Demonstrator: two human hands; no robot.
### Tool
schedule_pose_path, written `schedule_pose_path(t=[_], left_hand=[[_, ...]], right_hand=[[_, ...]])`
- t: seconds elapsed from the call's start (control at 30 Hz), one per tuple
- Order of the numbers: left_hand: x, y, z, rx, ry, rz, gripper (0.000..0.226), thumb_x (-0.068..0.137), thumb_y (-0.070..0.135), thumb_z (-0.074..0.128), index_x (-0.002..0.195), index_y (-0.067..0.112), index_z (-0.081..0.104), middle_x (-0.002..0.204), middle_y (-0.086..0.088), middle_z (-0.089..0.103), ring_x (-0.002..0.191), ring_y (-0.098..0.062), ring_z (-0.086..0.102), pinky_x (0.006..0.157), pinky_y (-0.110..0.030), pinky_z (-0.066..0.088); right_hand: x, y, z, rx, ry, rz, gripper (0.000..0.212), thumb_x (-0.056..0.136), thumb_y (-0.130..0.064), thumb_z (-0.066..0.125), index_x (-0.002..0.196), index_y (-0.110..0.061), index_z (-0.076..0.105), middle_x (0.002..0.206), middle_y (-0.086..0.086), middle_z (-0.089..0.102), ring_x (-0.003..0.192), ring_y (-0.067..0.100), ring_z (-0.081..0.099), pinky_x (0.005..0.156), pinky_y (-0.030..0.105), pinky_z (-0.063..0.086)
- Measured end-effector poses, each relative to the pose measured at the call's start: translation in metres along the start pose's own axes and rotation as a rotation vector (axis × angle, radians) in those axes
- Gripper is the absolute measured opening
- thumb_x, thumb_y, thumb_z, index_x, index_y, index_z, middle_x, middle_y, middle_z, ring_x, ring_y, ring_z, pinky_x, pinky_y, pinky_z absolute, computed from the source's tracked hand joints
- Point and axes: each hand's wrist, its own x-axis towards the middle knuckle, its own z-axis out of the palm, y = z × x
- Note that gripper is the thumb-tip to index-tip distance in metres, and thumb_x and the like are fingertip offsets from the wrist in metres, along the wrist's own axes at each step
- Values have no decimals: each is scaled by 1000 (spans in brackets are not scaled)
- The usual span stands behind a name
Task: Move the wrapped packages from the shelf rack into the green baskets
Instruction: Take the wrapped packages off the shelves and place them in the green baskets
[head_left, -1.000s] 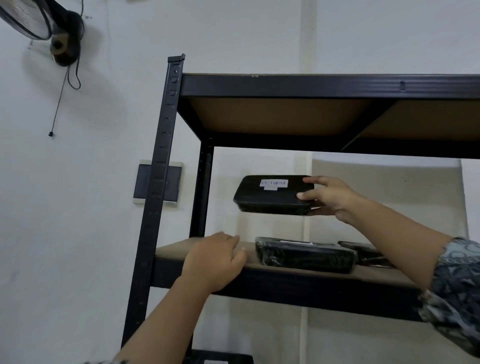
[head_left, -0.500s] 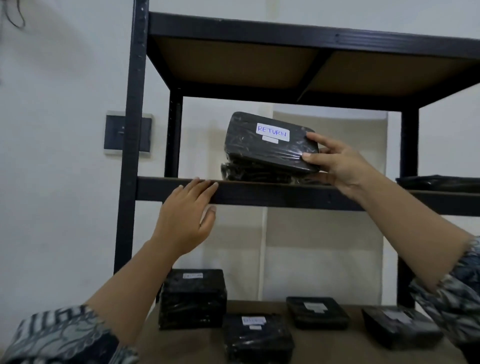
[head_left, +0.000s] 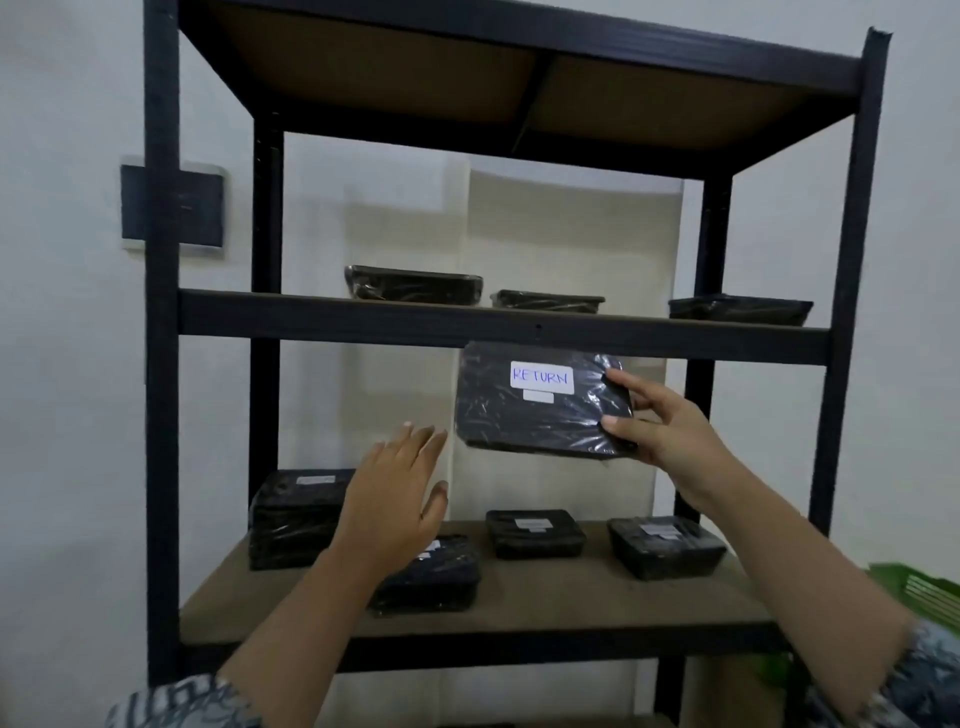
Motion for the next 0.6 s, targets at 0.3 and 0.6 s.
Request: schedule_pose_path(t=[0.3, 0.6], left_hand=[[-31, 129, 85, -54, -137, -7, 64, 79, 36, 40, 136, 7, 44, 137, -11, 49, 129, -29, 41, 101, -49, 39], [-63, 289, 170, -212, -323, -36, 65, 87, 39, 37, 146, 16, 24, 152, -3, 26, 141, -21, 17, 112, -39, 24]], right_hand=[[-70, 74, -130, -47, 132, 111, 47, 80, 3, 67, 113, -31, 63, 111, 6, 54, 95, 26, 62, 77, 27, 58], [-156, 119, -285, 3, 321, 300, 47, 81, 12, 62, 115, -20, 64, 110, 9, 58, 85, 22, 65, 67, 24, 59]])
